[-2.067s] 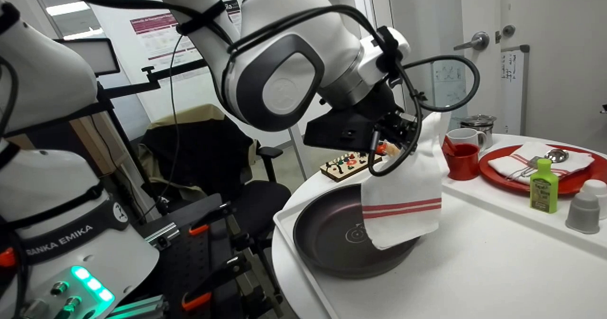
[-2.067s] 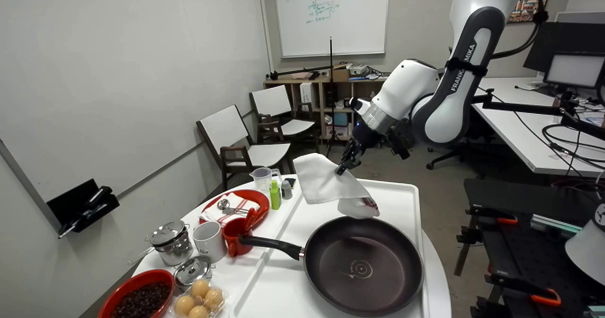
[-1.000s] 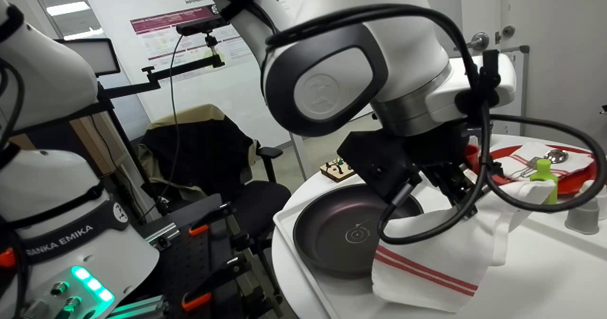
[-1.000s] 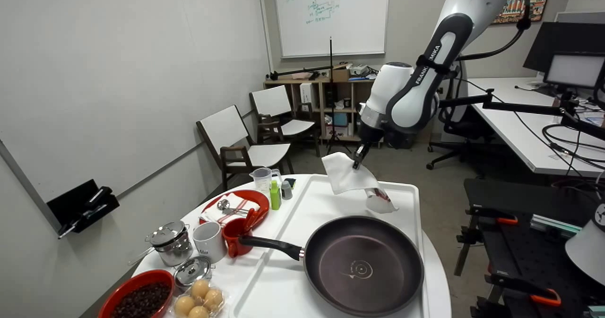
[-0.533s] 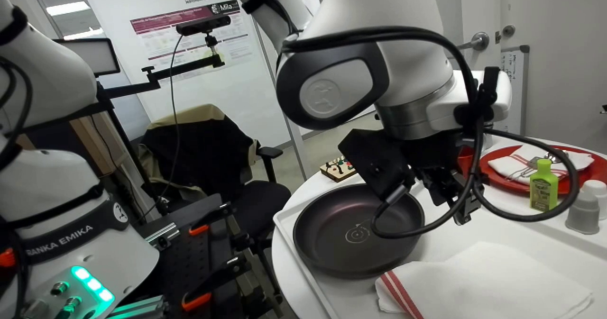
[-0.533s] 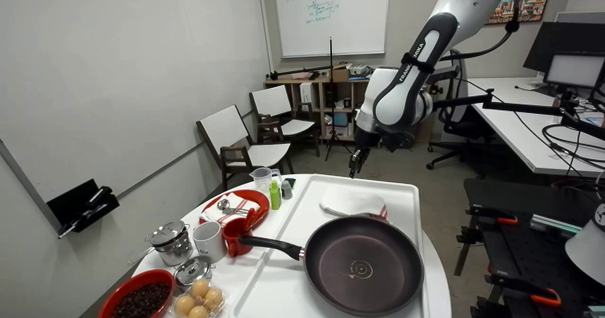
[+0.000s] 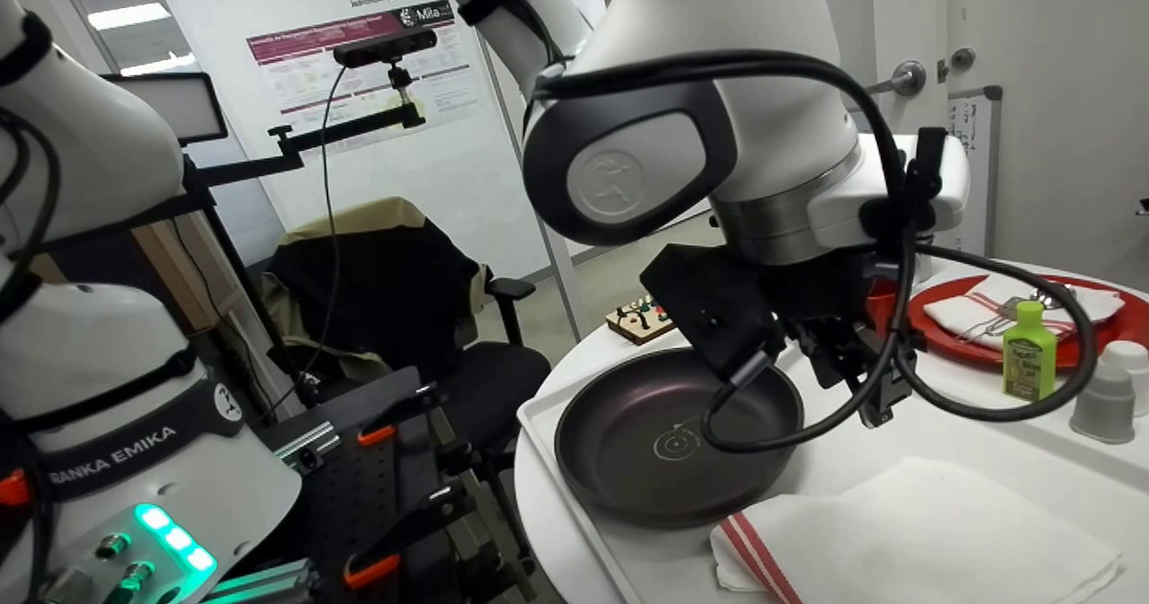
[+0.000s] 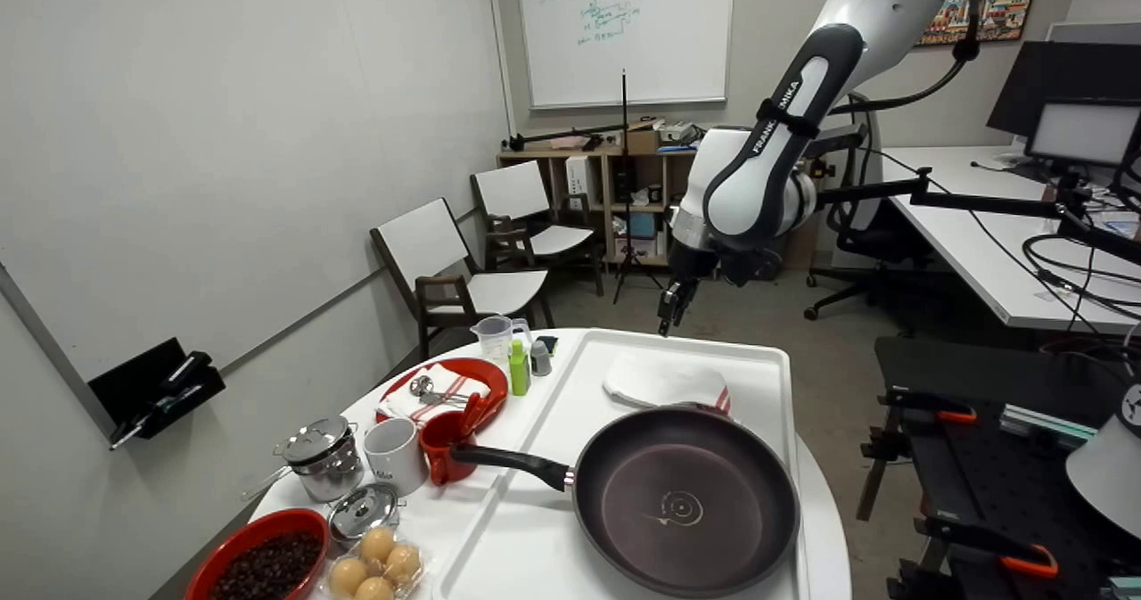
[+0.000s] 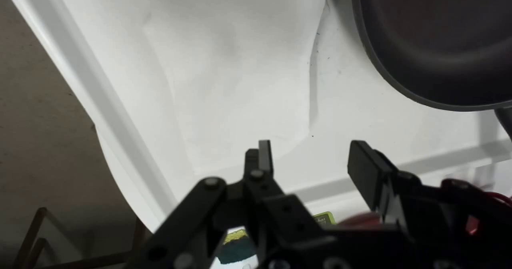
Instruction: Use the tissue to wipe the pan
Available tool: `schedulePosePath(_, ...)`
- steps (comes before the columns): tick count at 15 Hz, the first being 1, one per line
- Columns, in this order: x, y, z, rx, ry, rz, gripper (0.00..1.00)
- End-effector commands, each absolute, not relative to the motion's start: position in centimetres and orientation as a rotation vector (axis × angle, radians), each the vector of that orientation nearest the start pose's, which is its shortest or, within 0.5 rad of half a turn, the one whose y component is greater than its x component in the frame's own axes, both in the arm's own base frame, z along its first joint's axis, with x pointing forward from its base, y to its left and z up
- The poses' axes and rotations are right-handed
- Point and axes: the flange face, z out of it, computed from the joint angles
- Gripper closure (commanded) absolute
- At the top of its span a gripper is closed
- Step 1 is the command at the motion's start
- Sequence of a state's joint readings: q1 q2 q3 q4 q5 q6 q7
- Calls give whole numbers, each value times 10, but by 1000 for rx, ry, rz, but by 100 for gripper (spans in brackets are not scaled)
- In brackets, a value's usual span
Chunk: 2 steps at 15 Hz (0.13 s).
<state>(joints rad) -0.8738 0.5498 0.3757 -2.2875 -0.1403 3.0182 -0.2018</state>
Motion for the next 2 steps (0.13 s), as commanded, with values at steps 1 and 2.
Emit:
schedulePosePath(1, 485, -242, 150, -3029, 352, -411, 46)
schedulePosePath(2, 485, -242, 150, -3029, 352, -411, 46)
